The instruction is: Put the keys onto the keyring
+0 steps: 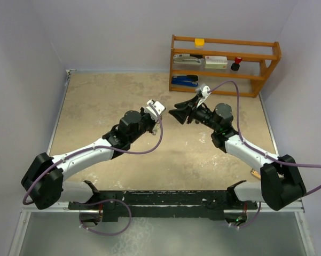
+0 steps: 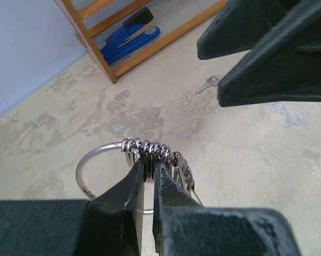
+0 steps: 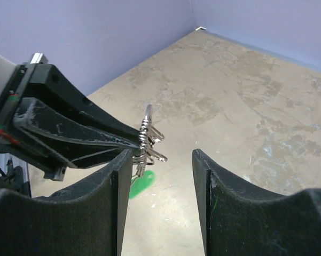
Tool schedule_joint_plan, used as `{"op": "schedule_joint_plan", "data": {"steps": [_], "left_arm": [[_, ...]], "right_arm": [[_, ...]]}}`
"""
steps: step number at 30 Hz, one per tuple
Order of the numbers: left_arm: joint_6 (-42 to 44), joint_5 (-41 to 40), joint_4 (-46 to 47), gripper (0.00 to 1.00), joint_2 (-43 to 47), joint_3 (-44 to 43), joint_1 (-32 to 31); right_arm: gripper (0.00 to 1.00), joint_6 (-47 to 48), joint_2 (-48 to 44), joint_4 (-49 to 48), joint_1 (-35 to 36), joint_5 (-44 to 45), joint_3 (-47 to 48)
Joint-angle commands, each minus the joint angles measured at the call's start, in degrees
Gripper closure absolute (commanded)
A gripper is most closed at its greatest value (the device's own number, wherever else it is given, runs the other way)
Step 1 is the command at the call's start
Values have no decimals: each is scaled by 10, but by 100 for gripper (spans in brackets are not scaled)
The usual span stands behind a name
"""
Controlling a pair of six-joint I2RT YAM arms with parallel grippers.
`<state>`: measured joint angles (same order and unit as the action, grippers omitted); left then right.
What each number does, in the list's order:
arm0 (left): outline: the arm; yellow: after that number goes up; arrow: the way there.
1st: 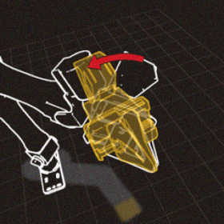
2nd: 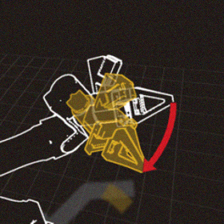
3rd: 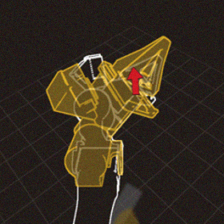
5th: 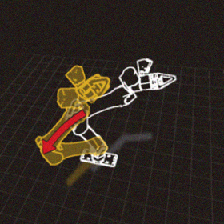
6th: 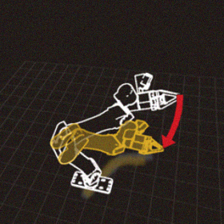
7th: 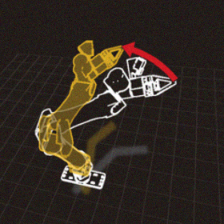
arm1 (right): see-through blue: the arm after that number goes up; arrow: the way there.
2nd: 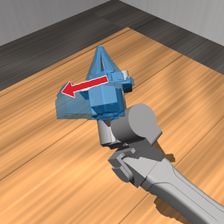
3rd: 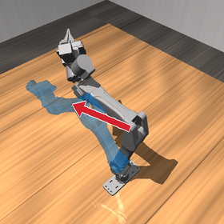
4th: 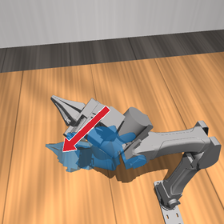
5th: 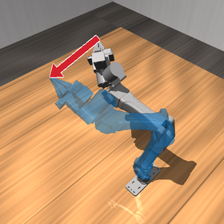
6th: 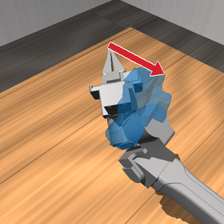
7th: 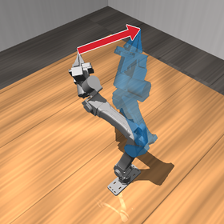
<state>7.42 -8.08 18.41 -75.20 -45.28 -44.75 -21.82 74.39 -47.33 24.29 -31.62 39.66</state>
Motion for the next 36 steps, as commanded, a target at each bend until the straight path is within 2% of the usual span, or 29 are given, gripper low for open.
{"op": "schedule_joint_plan", "data": {"steps": [1,7,12,20,26,36], "left_arm": [[42,26,-16,100,27,-28,0],[51,35,-17,100,23,-36,0],[55,44,-20,100,14,-48,0],[83,60,-99,100,-31,-121,-2],[148,-30,-181,100,-89,-183,-39],[178,-110,-180,100,-120,-209,-80]], "right_arm": [[48,12,-1,-13,-3,11,20],[48,19,-2,-7,-3,6,13],[52,29,4,-1,-3,-1,14],[54,23,22,19,-1,-4,25],[55,20,21,22,-1,-2,29],[54,34,33,59,-1,34,37]]}}
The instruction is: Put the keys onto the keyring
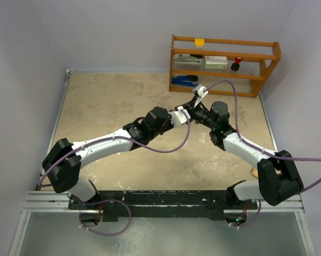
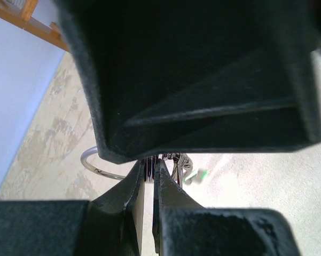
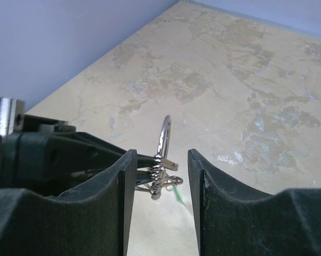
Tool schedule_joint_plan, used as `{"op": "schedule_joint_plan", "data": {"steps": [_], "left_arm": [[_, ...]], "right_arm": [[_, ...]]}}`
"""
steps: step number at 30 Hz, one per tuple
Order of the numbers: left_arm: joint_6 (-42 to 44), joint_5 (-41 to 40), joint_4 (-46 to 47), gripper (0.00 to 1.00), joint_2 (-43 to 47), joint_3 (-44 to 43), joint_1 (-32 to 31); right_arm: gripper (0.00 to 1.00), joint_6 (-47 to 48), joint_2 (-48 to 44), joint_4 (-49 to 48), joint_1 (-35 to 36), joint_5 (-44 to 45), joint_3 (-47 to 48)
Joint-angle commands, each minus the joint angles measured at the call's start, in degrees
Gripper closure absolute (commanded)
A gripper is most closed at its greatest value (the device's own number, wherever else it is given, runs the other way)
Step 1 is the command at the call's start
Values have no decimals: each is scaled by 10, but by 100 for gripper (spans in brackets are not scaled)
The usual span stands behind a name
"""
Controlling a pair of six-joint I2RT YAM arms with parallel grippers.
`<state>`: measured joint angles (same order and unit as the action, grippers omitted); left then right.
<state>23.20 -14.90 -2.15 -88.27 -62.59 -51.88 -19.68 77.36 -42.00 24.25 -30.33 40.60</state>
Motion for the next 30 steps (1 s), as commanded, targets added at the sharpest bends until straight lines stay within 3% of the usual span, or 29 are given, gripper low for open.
{"op": "schedule_joint_plan", "data": {"steps": [1,12,24,30], "left_arm": [[18,-42,29,100,13,-37,-9],[-12,-96,75,100,24,-47,-9],[12,-57,173,100,78,20,-9],[6,-46,163,100,70,16,-8]], "right_arm": [[54,13,5,6,0,24,25],[55,13,-5,23,-1,47,-11],[55,18,-34,19,-1,41,-19],[58,20,-52,-8,-1,22,-16]]}}
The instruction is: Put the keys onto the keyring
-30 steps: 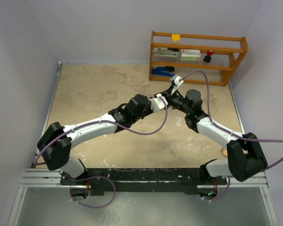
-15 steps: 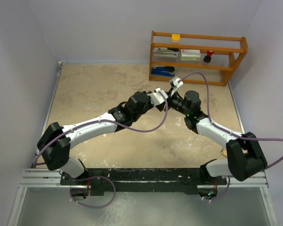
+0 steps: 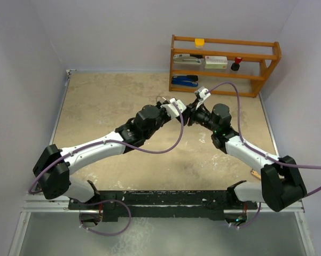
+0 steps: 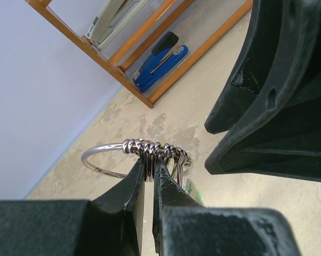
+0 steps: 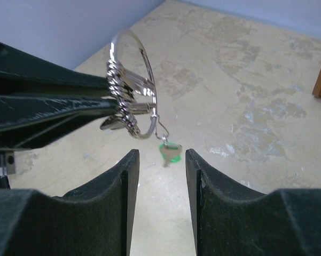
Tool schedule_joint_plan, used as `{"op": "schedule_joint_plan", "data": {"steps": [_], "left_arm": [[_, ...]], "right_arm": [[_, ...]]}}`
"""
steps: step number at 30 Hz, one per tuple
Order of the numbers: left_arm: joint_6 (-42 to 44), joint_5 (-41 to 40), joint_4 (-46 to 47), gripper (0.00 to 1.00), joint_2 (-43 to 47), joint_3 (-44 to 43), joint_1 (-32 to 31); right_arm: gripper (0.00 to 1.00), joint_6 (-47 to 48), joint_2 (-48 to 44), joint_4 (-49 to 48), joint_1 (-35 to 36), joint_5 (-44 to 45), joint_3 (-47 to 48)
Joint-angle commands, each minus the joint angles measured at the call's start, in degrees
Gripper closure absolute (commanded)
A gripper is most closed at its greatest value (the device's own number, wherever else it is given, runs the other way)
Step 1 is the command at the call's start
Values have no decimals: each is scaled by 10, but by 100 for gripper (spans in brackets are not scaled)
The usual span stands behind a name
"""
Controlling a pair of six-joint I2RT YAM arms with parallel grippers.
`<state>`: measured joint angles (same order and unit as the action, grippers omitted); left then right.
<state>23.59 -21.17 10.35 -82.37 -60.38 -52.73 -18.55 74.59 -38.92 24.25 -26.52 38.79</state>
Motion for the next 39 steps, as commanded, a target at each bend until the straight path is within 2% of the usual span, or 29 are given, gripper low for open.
{"op": "schedule_joint_plan", "data": {"steps": [1,20,39], "left_arm": [[0,21,37,100,10,-7,1],[2,27,16,100,-9,-15,0],[19,105,22,100,4,-2,-2]], "right_arm": [[58,8,-25,-42,-1,-18,2],[67,-10,-34,-54,0,-45,26],[79,-24,16,-72,0,-73,45]]}}
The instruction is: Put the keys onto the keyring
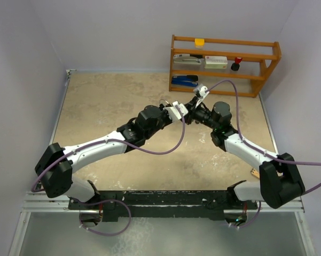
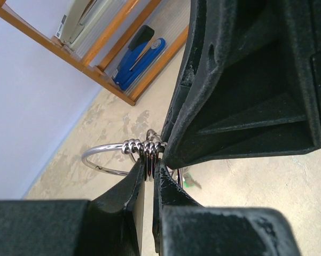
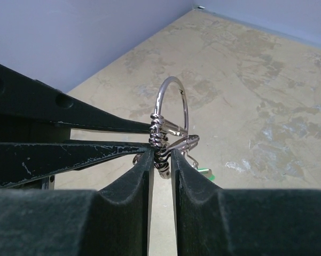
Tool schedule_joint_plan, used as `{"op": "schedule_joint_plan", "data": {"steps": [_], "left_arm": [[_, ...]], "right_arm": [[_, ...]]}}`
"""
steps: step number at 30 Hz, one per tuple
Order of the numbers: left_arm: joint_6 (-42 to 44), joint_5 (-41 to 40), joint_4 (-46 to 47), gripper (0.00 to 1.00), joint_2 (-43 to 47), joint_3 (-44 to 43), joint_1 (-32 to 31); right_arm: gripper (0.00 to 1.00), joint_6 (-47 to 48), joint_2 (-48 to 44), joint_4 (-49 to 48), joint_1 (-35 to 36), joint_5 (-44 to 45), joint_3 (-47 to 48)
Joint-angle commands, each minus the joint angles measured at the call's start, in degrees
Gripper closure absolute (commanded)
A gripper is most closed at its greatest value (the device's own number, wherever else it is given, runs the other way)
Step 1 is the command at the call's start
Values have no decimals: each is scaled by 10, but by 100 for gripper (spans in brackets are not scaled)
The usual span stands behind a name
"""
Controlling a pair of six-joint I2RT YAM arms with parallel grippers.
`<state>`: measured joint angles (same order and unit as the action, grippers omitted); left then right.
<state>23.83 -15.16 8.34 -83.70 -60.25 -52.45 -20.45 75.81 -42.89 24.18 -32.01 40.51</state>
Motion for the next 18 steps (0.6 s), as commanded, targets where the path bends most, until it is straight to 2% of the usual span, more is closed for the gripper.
{"op": "schedule_joint_plan", "data": {"steps": [1,5,10,16,18], "left_arm": [[20,51,43,100,19,-3,-5],[26,70,53,100,29,6,-4],[26,58,55,100,32,8,-5],[-5,-12,80,100,29,7,-5],[-13,-43,89,89,28,8,-4]], "right_arm": [[82,-5,6,-35,0,-22,28],[100,-6,12,-43,1,-35,31],[100,-6,5,-50,1,-27,24],[100,14,-18,-40,1,4,12],[100,19,-23,-37,1,12,8]]}}
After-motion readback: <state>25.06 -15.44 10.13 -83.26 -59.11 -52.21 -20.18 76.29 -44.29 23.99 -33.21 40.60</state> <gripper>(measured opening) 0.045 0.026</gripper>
